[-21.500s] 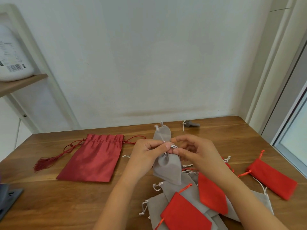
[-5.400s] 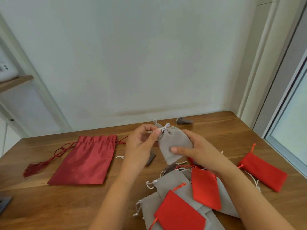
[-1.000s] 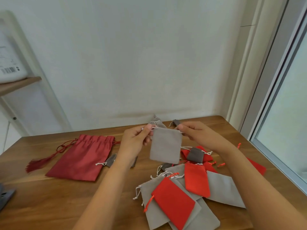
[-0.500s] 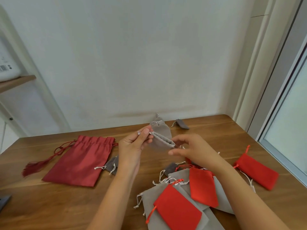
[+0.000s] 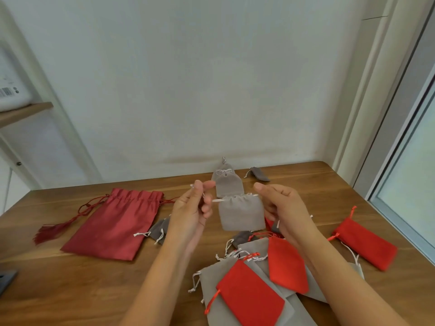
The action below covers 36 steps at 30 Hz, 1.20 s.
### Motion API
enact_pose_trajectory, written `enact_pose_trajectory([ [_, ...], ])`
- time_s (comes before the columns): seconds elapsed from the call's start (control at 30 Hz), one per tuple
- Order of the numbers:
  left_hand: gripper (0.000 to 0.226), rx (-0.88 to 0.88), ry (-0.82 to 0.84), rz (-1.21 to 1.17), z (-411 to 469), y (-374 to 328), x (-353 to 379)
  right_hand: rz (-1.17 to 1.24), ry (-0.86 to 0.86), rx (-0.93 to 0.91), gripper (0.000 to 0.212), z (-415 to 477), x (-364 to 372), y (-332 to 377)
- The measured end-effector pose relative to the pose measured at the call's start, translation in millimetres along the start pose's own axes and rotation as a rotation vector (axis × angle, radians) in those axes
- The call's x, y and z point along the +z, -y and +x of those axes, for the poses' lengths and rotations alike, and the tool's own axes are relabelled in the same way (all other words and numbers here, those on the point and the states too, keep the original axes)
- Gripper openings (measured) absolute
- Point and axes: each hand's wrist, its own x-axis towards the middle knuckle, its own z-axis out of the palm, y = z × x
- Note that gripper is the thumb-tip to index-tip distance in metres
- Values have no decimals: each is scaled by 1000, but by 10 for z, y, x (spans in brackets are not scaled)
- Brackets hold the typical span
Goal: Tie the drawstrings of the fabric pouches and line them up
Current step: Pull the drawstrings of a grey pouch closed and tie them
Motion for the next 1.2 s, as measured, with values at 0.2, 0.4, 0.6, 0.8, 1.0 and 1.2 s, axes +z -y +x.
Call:
enact_pose_trajectory([
  [0.2, 25, 82, -18, 129, 38, -106, -42, 271, -102, -25, 58, 7, -83, 159],
  [0.4, 26, 68, -12, 56, 70, -103, -176, 205, 12, -88, 55, -64, -11, 127],
  [0.6, 41, -33, -47, 98, 37, -119, -268, 105, 225, -126, 27, -132, 68, -4],
  [0.8, 54, -344, 82, -132, 22, -25, -192, 237, 165, 11, 34, -134, 85, 20],
  [1.0, 47, -474, 168, -323, -15, 106, -123, 366, 111, 61, 38, -156, 169, 47],
  [1.2, 18, -410, 136, -77, -85, 162, 28, 311, 184, 82, 40, -139, 148, -29],
])
